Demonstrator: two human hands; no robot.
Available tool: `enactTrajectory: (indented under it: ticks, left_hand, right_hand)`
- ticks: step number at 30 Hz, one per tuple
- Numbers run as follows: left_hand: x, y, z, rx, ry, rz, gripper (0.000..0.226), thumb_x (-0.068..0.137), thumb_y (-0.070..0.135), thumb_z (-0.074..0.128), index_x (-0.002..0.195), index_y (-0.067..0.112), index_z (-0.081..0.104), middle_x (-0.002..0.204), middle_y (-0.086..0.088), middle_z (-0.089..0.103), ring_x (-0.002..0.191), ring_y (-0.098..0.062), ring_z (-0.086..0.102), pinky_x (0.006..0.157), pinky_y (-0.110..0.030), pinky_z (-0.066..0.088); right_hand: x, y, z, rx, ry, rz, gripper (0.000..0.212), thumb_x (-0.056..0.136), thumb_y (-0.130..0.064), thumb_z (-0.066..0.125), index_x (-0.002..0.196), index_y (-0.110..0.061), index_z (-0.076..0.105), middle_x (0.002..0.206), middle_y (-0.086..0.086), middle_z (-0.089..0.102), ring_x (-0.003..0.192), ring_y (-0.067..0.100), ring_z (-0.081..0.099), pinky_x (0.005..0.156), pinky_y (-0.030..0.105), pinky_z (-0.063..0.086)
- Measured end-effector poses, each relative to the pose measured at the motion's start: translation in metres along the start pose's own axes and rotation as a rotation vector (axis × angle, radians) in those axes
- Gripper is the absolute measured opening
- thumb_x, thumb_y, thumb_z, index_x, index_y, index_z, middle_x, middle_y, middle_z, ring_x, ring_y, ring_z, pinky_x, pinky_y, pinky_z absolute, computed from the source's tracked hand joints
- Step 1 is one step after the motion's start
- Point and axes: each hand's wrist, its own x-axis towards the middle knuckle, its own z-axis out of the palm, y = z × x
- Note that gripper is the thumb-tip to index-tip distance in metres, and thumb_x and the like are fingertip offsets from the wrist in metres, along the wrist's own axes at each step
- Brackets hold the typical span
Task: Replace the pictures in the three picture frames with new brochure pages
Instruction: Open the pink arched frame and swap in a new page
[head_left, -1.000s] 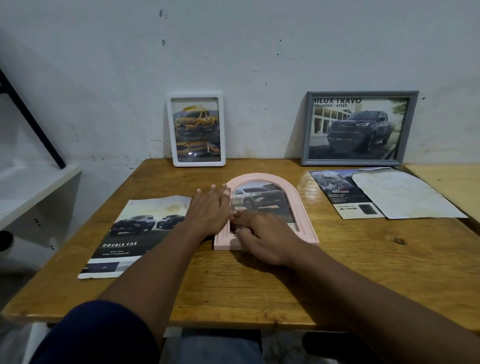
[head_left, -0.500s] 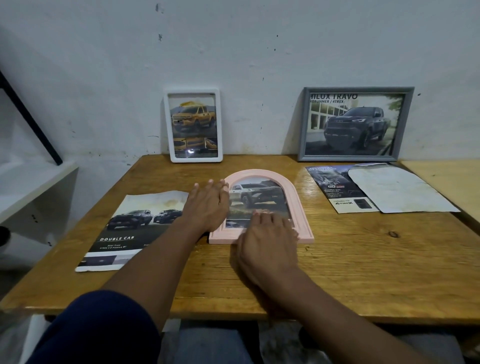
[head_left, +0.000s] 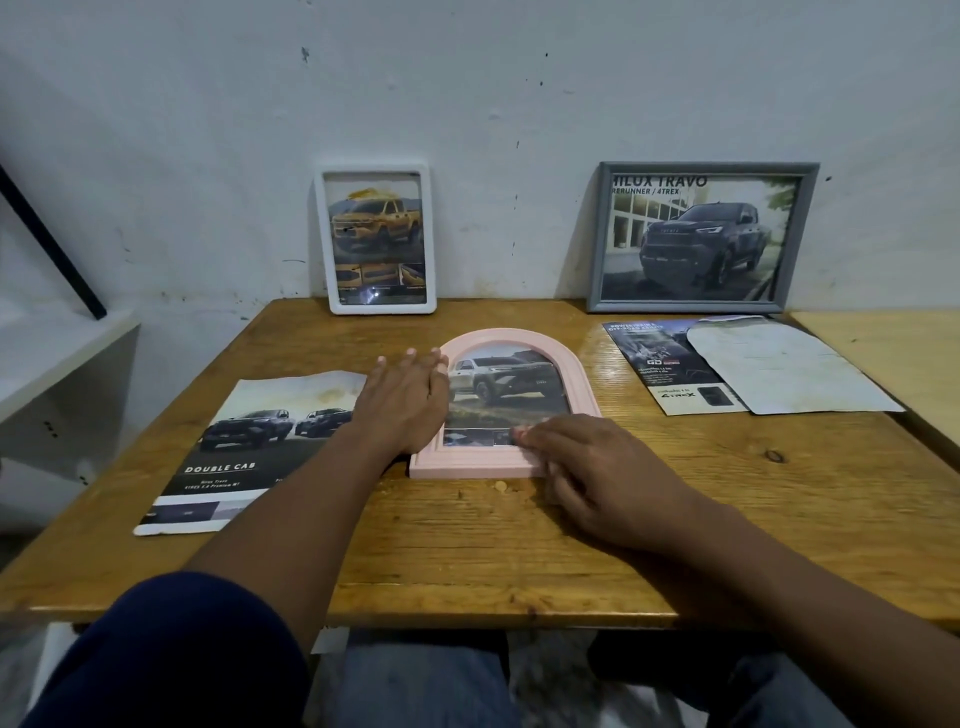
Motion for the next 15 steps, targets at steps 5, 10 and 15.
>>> enactTrajectory:
  ticks: [5, 10, 15]
  left_hand:
    - [-0.003, 0.007, -0.002, 0.023, -0.009, 0.007, 0.058, 0.107, 0.041, 0.01, 0.16, 0.02, 0.024, 0.165, -0.003, 0.027, 0.154, -0.019, 0.017, 0.125, -0.044, 0.001]
    - [0.0, 0.016, -0.017, -0.066, -0.047, -0.021, 0.06, 0.107, 0.048, 0.01, 0.157, 0.022, 0.032, 0.165, -0.002, 0.027, 0.155, -0.02, 0.011, 0.124, -0.043, -0.001]
    - [0.001, 0.016, -0.007, 0.005, -0.071, 0.113, 0.066, 0.103, 0.058, 0.008, 0.162, 0.029, 0.01, 0.169, 0.007, 0.0, 0.154, -0.014, -0.011, 0.121, -0.039, -0.009]
  right_hand:
    - [-0.002, 0.009, -0.002, -0.073, 0.047, 0.023, 0.04, 0.095, -0.028, 0.035, 0.123, -0.018, 0.061, 0.116, -0.001, 0.065, 0.107, 0.016, 0.056, 0.092, 0.037, 0.048]
    - [0.04, 0.02, -0.048, 0.796, 0.36, 0.494, 0.024, 0.103, -0.007, 0.037, 0.105, -0.009, 0.061, 0.085, 0.005, 0.071, 0.06, 0.011, 0.063, 0.048, 0.025, 0.051]
    - [0.106, 0.071, -0.048, 0.574, 0.142, 0.546, 0.025, 0.103, -0.017, 0.043, 0.11, -0.007, 0.064, 0.1, 0.009, 0.07, 0.084, 0.021, 0.07, 0.078, 0.04, 0.061]
